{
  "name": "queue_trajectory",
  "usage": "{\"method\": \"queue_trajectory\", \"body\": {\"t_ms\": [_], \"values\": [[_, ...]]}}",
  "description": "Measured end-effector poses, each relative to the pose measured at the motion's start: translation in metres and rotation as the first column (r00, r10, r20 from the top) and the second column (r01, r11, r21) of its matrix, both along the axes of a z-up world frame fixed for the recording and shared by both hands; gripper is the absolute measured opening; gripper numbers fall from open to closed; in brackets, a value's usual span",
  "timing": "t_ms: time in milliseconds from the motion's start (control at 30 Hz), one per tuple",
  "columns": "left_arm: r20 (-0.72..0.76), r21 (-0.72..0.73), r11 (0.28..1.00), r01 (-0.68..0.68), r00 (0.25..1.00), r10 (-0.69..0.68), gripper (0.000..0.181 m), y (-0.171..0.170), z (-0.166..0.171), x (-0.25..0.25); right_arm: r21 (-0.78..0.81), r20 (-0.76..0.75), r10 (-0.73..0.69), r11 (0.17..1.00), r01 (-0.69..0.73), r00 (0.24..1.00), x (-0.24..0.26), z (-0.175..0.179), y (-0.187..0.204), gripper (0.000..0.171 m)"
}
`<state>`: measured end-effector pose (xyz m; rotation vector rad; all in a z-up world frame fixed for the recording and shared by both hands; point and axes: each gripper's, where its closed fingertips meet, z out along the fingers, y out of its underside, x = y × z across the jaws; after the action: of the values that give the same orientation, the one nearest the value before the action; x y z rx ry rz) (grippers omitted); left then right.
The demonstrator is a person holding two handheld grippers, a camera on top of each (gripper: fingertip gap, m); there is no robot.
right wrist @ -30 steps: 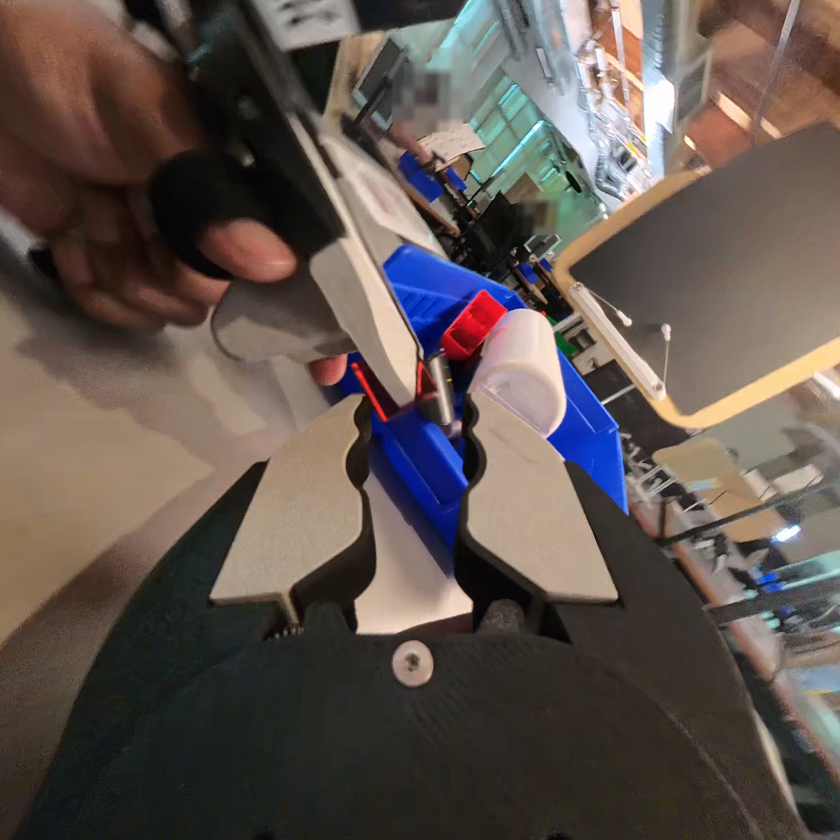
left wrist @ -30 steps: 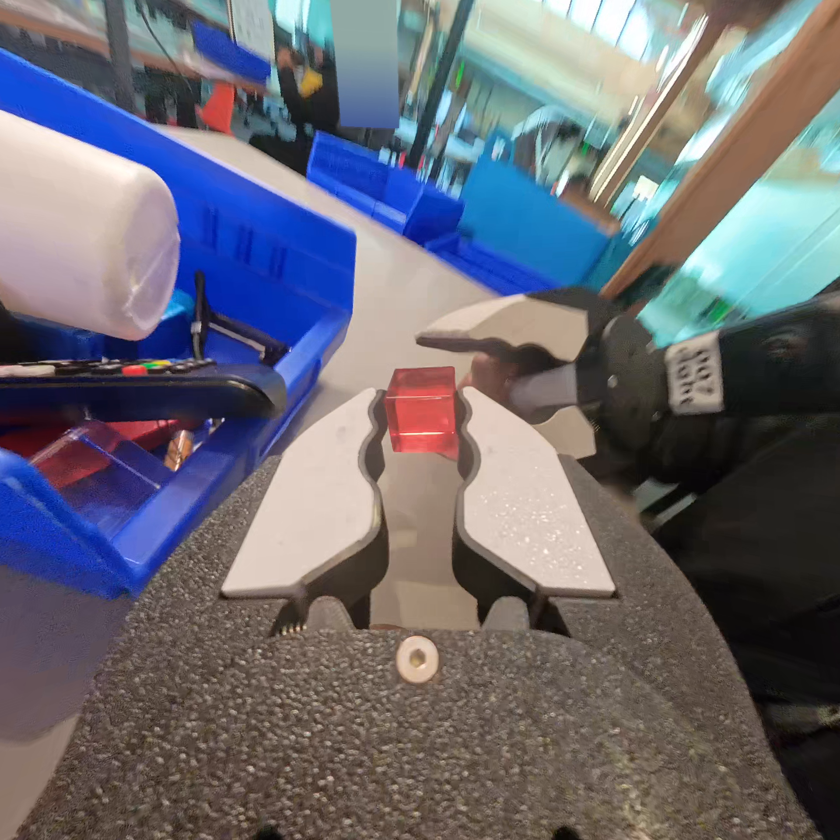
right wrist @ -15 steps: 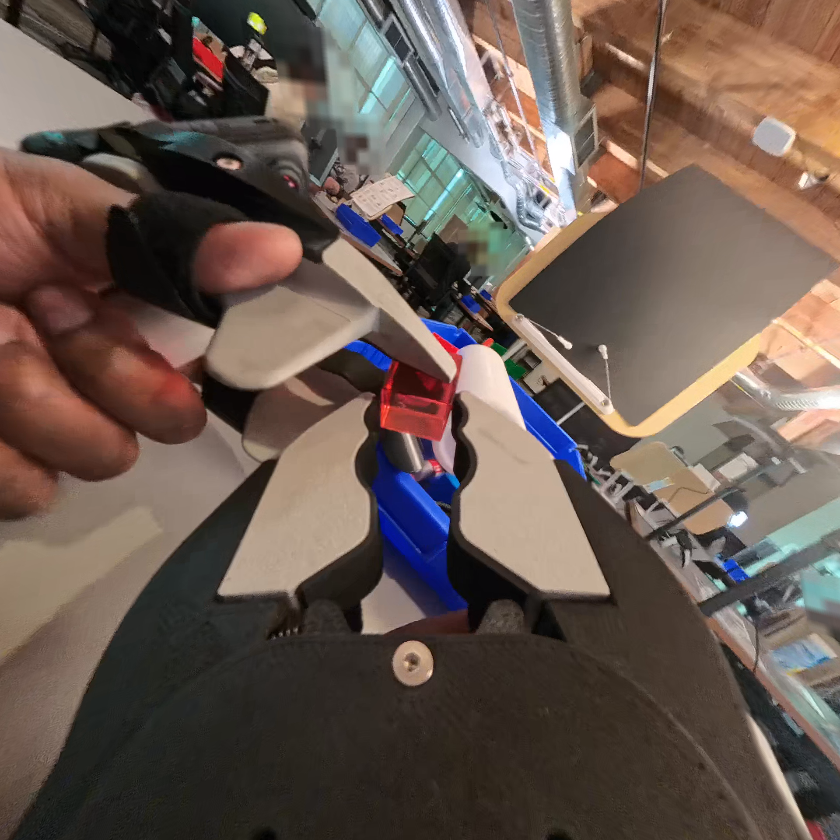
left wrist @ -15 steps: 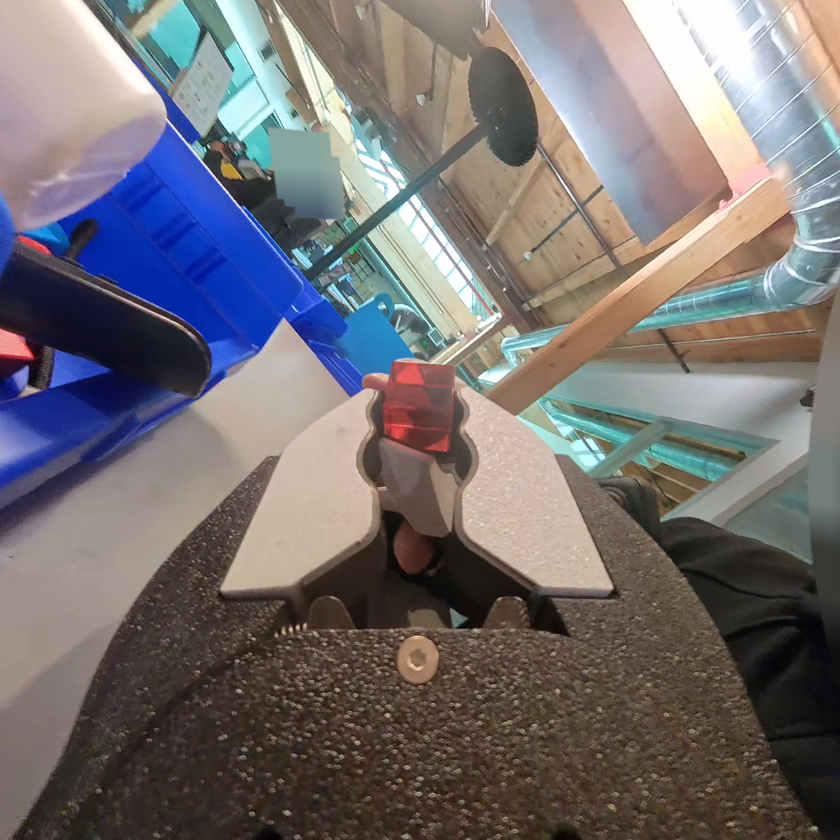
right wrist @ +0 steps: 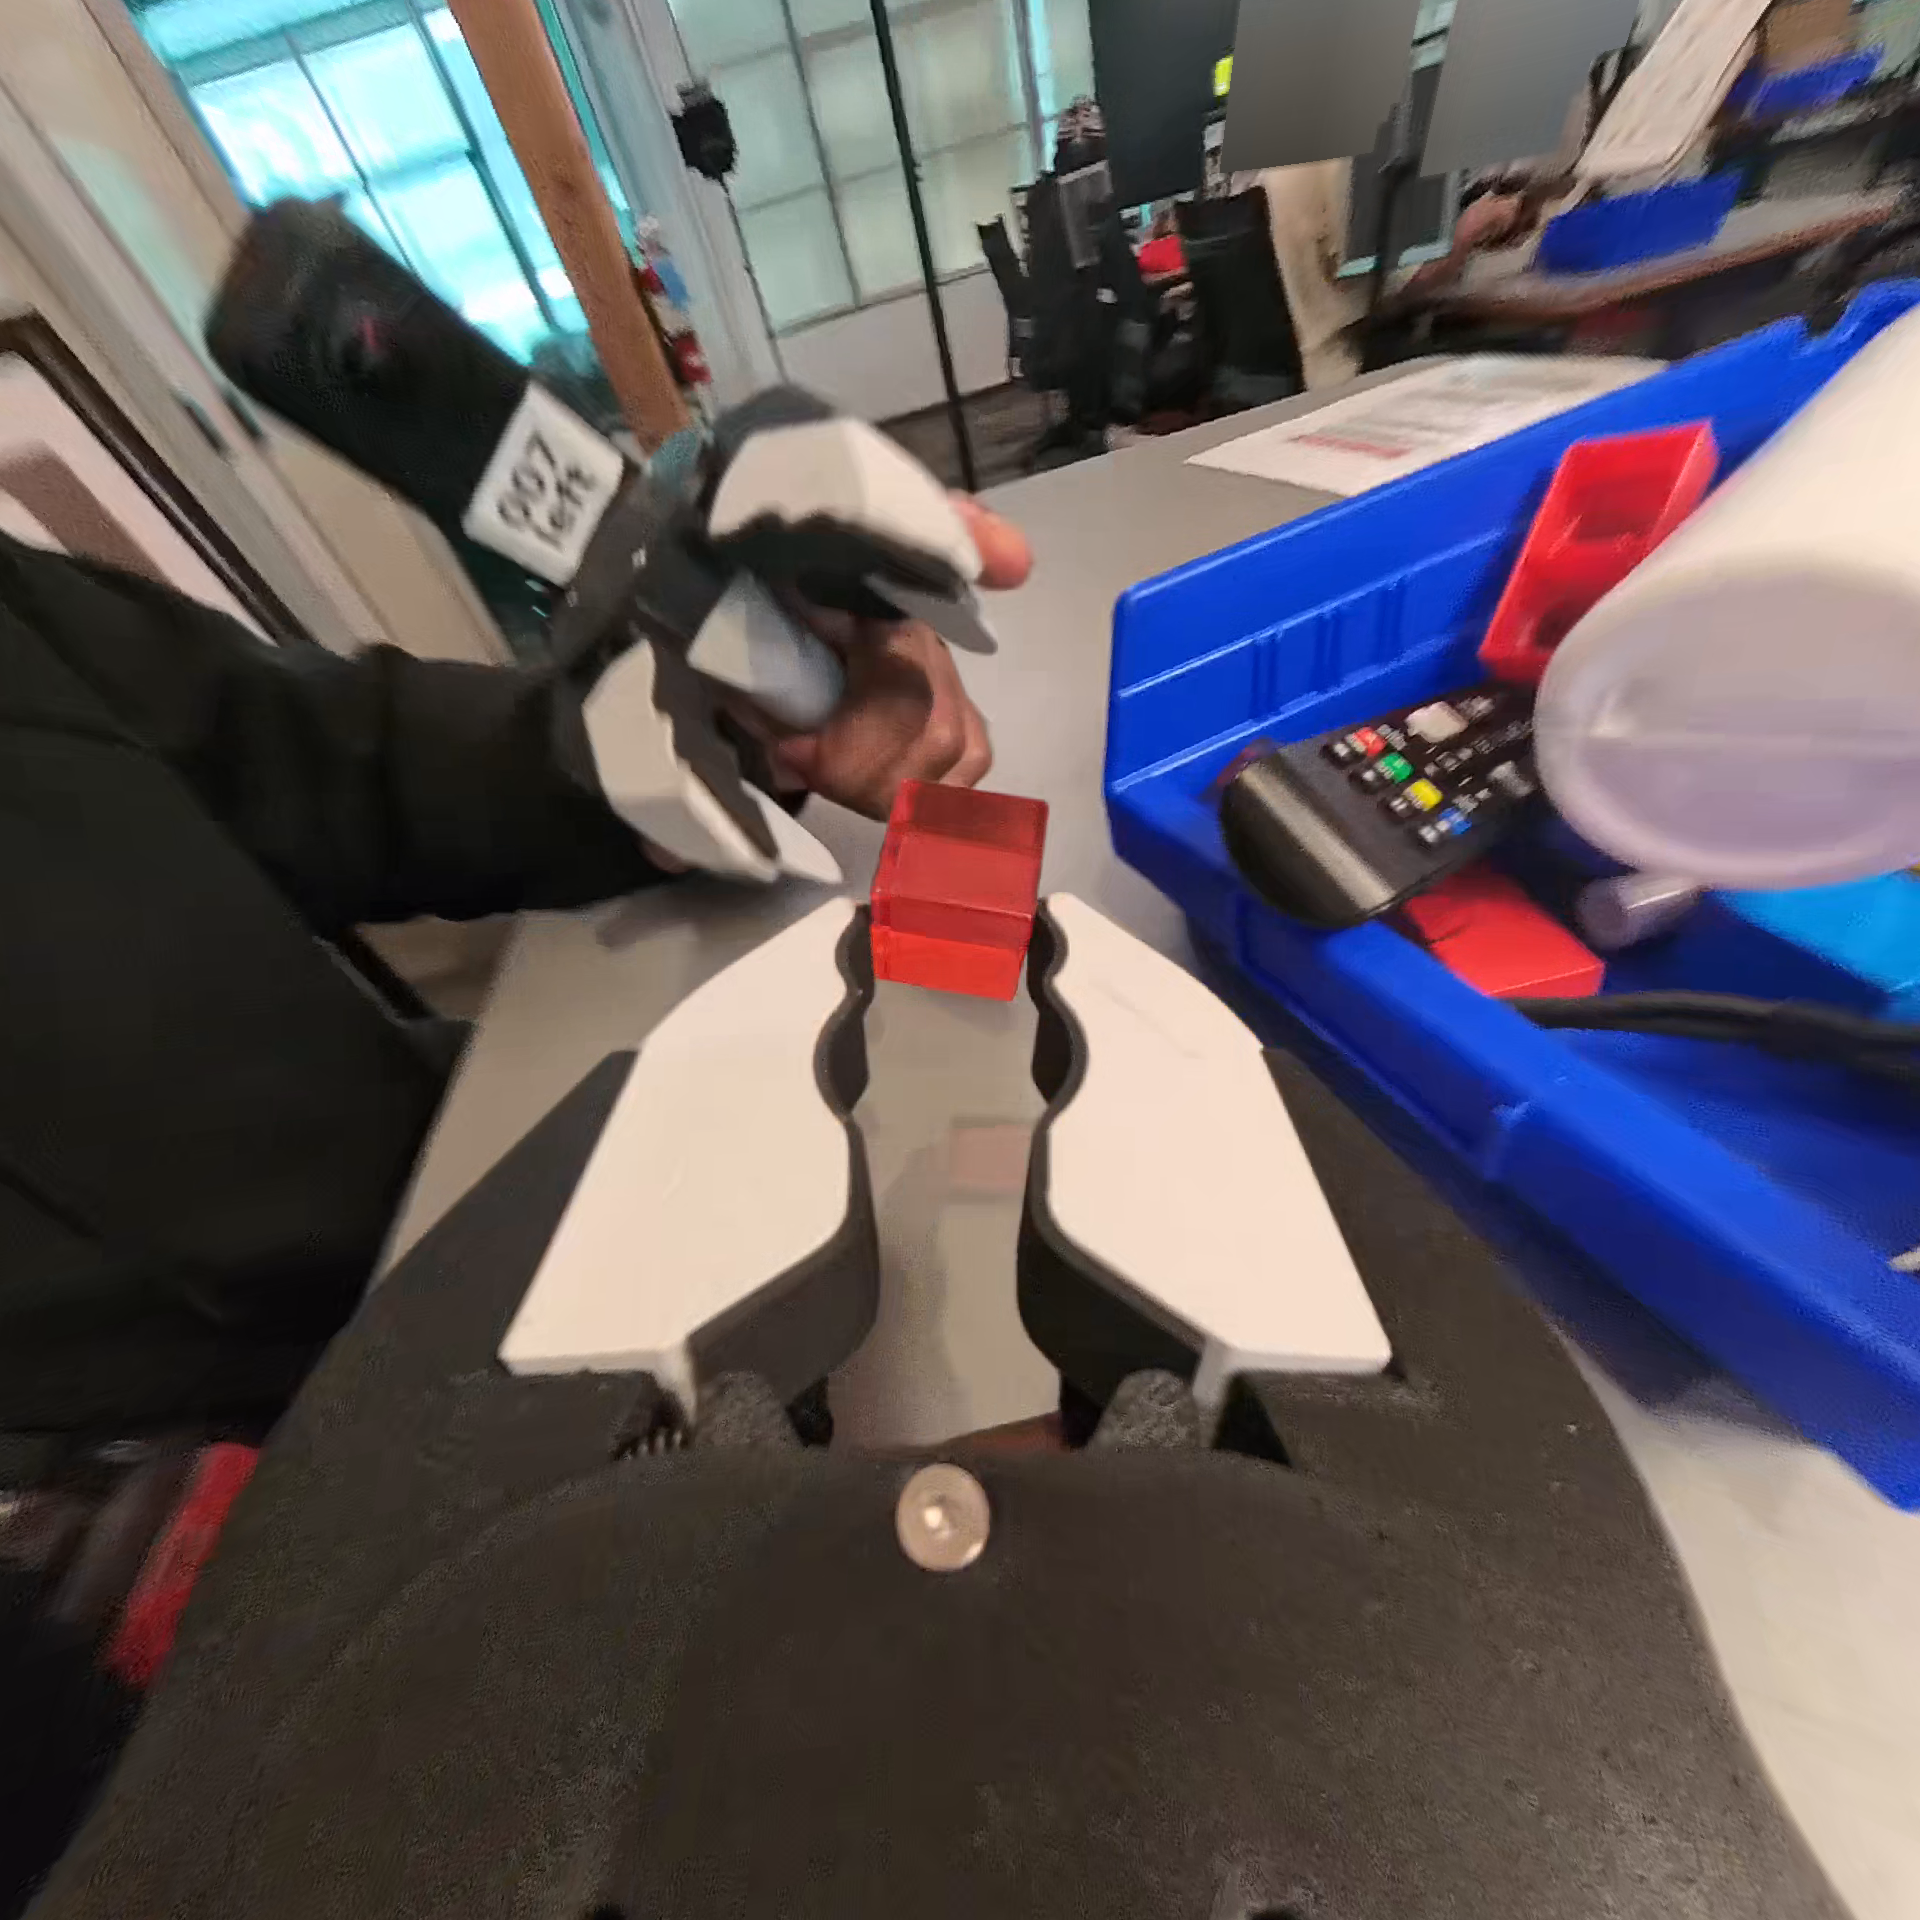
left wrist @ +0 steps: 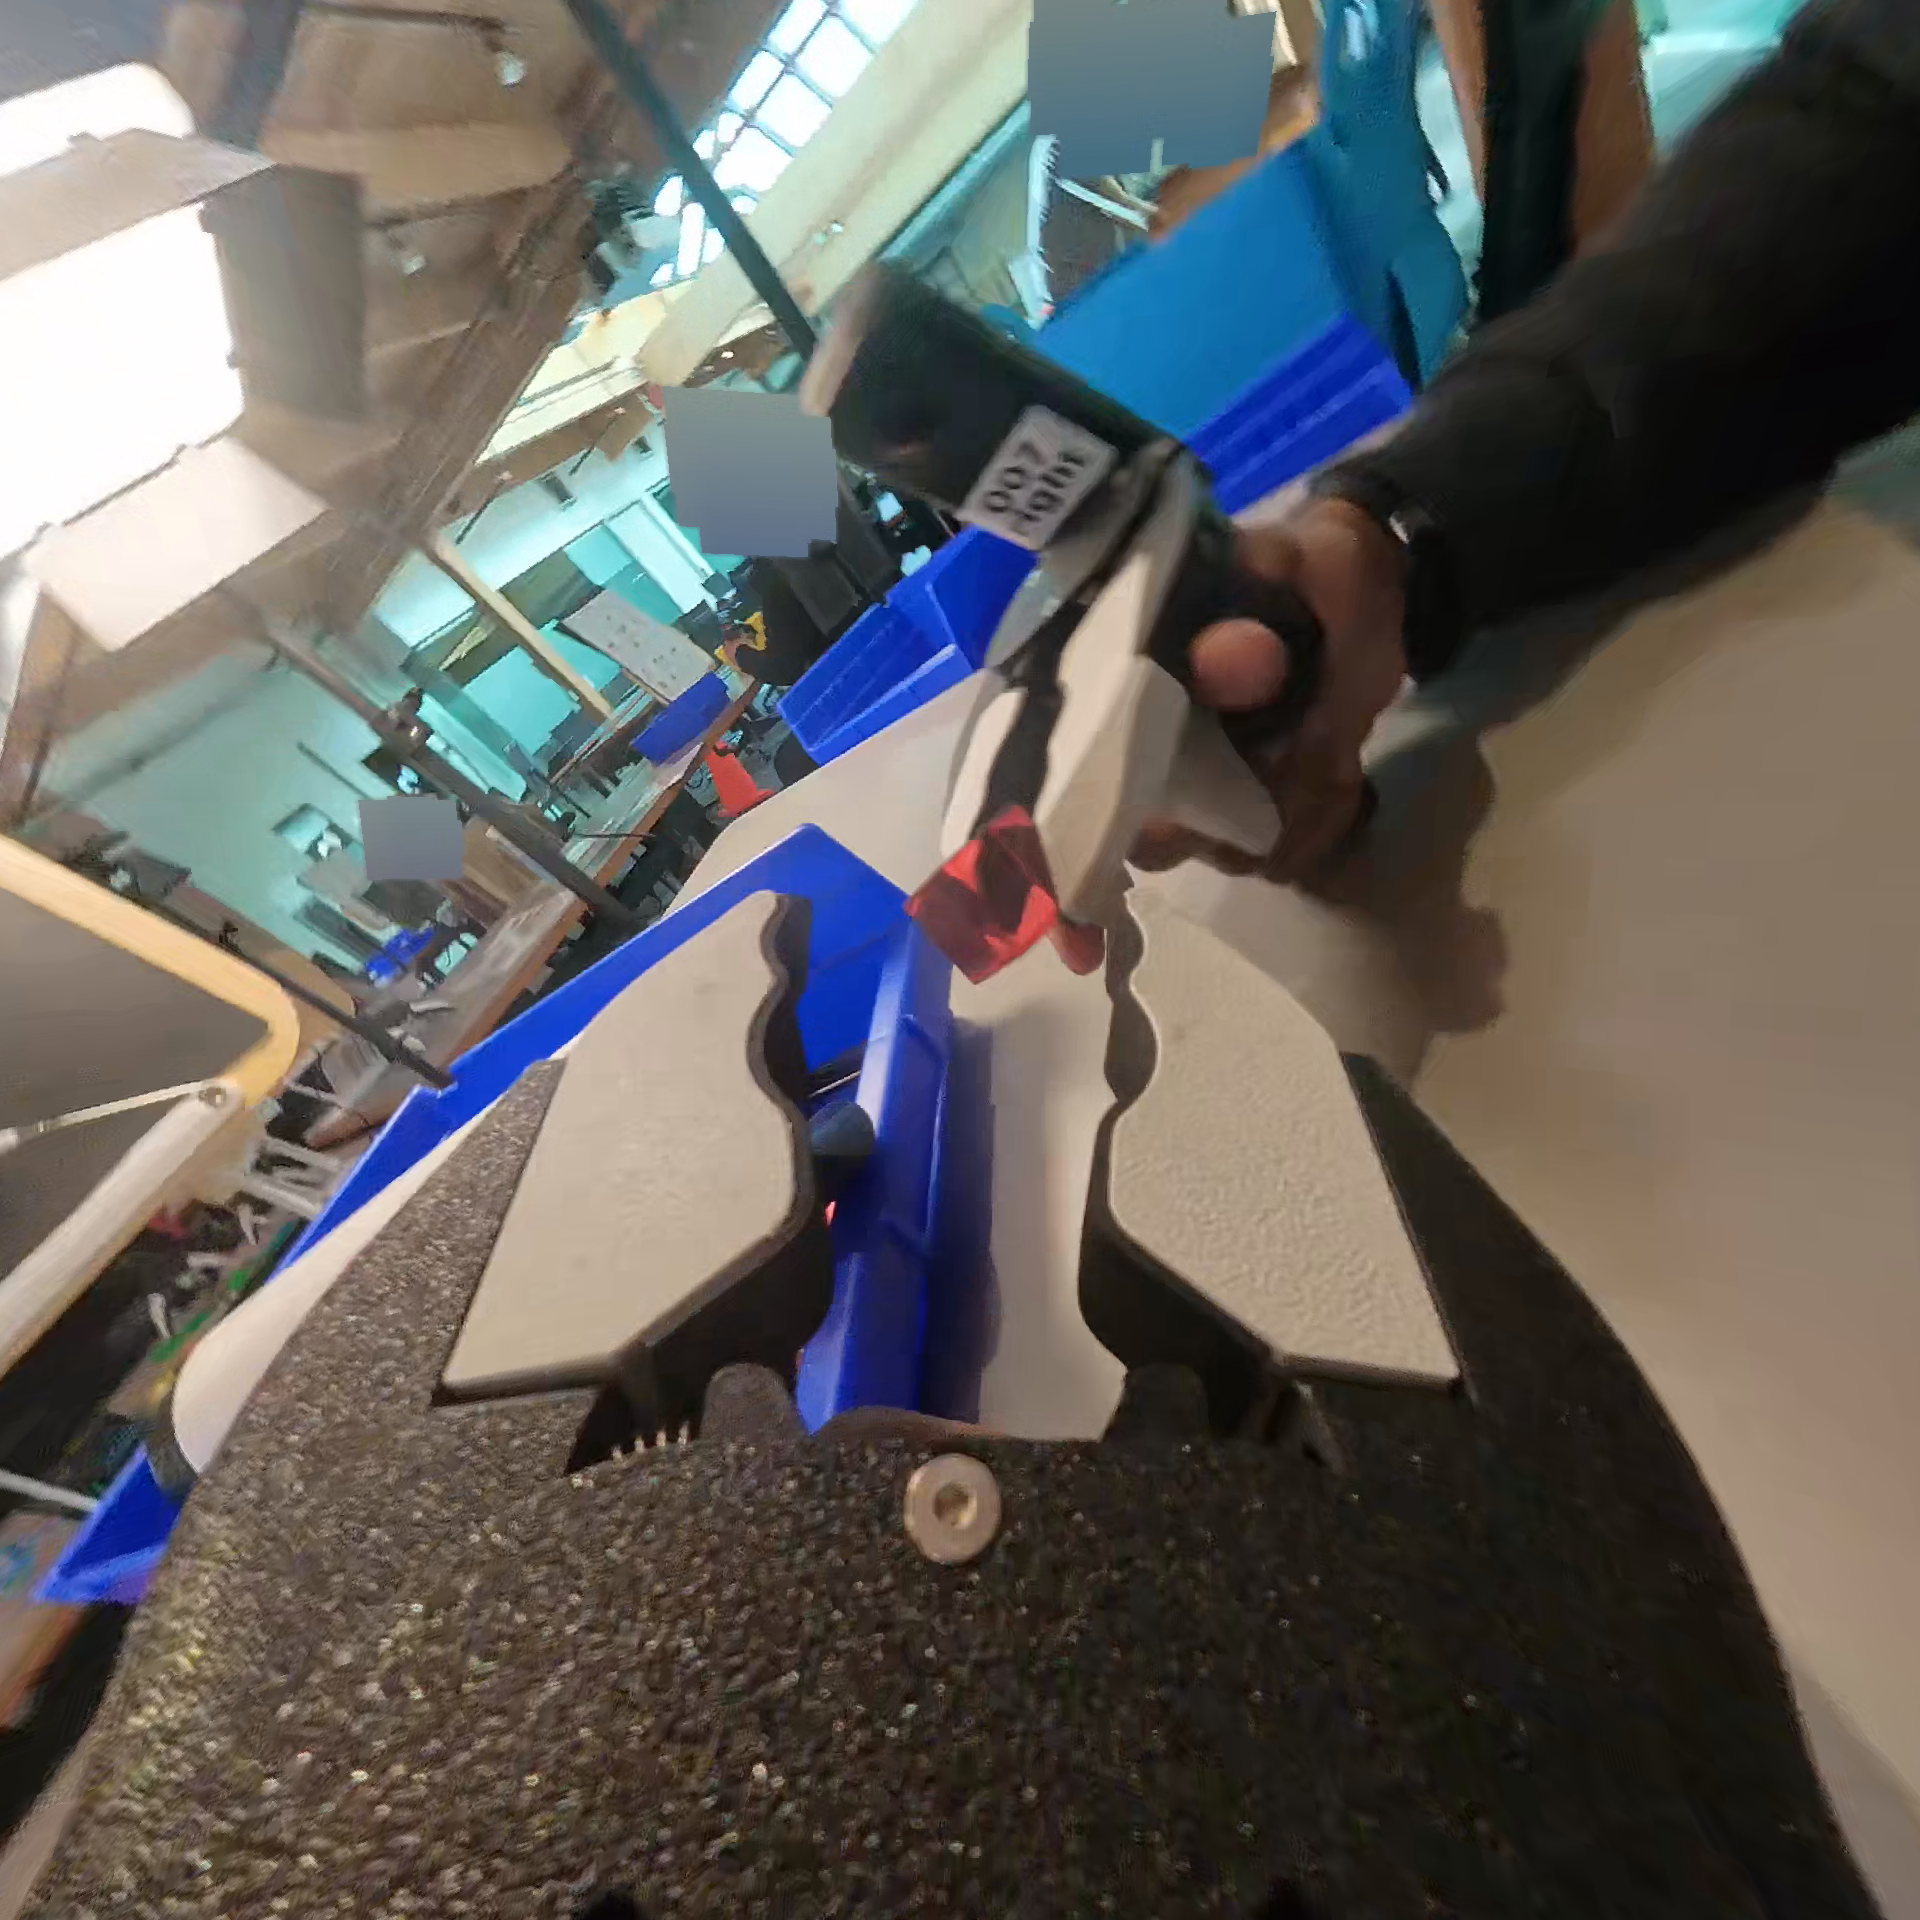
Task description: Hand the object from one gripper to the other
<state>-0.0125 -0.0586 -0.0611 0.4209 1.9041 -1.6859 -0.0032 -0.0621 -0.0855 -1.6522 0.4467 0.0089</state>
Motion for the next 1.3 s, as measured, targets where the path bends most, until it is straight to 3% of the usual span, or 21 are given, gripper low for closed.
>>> {"method": "queue_trajectory", "body": {"t_ms": [233, 400, 500, 733, 833, 933, 1133, 1233, 1300], "values": [[0.135, 0.132, 0.987, 0.093, 0.985, -0.111, 0.052, -0.008, -0.027, -0.024, 0.026, -0.292, 0.25, 0.967, -0.254, 0.923, -0.033, -0.015, 0.005, 0.028], [0.214, 0.224, 0.967, 0.118, 0.962, -0.167, 0.042, -0.015, -0.048, -0.038, 0.019, -0.333, 0.347, 0.932, -0.362, 0.877, -0.054, -0.019, 0.01, 0.028], [0.207, 0.207, 0.974, 0.097, 0.968, -0.14, 0.03, -0.02, -0.051, -0.038, -0.047, -0.314, 0.346, 0.924, -0.379, 0.884, -0.059, -0.028, 0.012, 0.028], [0.259, 0.204, 0.933, -0.298, 0.935, 0.242, 0.029, -0.019, -0.049, 0.018, -0.133, -0.146, -0.041, 0.991, 0.021, 0.988, -0.001, -0.024, 0.004, 0.039], [0.297, 0.187, 0.879, -0.44, 0.878, 0.376, 0.029, -0.013, -0.046, 0.036, -0.156, -0.039, -0.217, 0.966, 0.208, 0.975, 0.017, -0.017, -0.002, 0.037], [0.354, 0.196, 0.83, -0.522, 0.827, 0.437, 0.029, -0.012, -0.048, 0.042, -0.174, 0.035, -0.307, 0.935, 0.309, 0.951, 0.023, -0.014, -0.001, 0.039], [0.412, 0.202, 0.793, -0.575, 0.784, 0.464, 0.029, -0.016, -0.05, 0.039, -0.249, 0.055, -0.319, 0.913, 0.323, 0.946, 0.017, -0.029, 0.013, 0.046], [0.418, 0.187, 0.827, -0.53, 0.805, 0.421, 0.03, -0.019, -0.049, 0.032, -0.262, 0.098, -0.335, 0.9, 0.349, 0.937, 0.022, -0.03, 0.008, 0.028], [0.373, 0.174, 0.86, -0.479, 0.841, 0.393, 0.043, -0.02, -0.046, 0.028, -0.263, 0.089, -0.32, 0.906, 0.332, 0.943, 0.023, -0.03, 0.004, 0.028]]}}
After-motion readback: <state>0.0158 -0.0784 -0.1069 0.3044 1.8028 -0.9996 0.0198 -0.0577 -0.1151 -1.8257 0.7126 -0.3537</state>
